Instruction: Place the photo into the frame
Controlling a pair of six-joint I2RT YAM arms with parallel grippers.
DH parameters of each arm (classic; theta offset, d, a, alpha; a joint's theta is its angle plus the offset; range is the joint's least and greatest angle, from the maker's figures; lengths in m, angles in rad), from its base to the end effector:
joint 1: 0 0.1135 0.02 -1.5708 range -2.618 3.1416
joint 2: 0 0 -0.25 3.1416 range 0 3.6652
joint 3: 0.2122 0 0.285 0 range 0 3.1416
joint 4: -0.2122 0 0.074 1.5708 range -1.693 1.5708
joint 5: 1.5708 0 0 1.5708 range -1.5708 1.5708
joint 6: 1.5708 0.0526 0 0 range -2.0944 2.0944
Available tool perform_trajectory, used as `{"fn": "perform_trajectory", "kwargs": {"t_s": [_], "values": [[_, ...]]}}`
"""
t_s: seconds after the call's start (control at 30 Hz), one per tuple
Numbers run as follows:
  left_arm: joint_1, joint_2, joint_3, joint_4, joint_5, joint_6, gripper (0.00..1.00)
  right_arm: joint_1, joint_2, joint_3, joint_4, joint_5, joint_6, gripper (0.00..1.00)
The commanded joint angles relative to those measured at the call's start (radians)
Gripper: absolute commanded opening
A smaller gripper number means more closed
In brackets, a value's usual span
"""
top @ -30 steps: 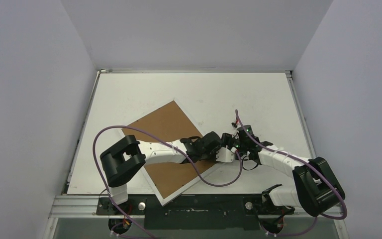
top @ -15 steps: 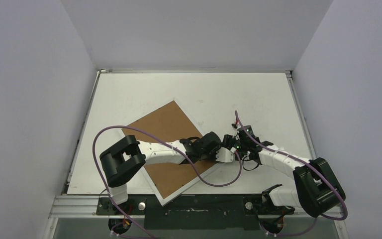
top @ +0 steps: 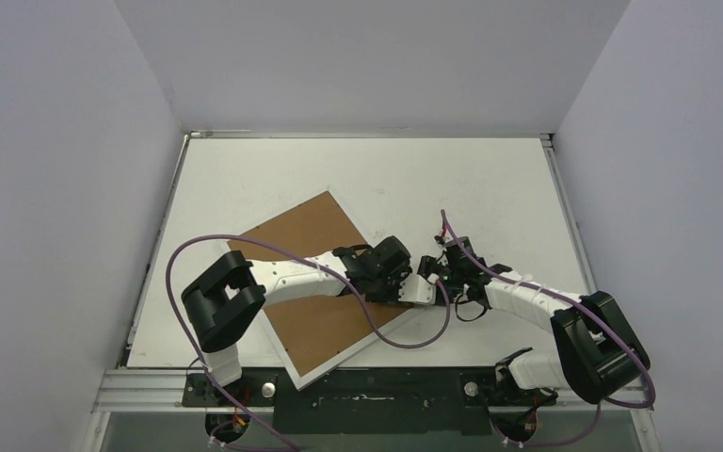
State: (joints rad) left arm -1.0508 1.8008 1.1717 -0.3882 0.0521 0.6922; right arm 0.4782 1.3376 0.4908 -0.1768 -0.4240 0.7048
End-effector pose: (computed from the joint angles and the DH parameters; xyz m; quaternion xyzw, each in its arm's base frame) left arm 0.1984 -0.3520 0.1339 0.7405 0.6135 -0.0734 0.2643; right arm 0.2166 0.1366 0.0836 0.0499 0.9416 0.3155 0.1063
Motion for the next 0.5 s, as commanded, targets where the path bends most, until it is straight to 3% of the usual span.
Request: {"fn": "perform_trajectory", "kwargs": {"t_s": [0.0,0.2,0.47], "values": [[-0.032,-0.007,-0.059,-0.156,0.141,0.002,0.34,0.029,0.086,-0.101,-0.341,0.109,-0.017,0.39],[0.007,0.012,0.014,-0.21,0.249,-0.003,0.34,0.029,0.063,-0.118,-0.333,0.103,-0.001,0.39],[-0.037,0.048,-0.055,-0.161,0.223,0.051,0.35,0.027,0.053,-0.116,-0.327,0.081,-0.001,0.39]]}}
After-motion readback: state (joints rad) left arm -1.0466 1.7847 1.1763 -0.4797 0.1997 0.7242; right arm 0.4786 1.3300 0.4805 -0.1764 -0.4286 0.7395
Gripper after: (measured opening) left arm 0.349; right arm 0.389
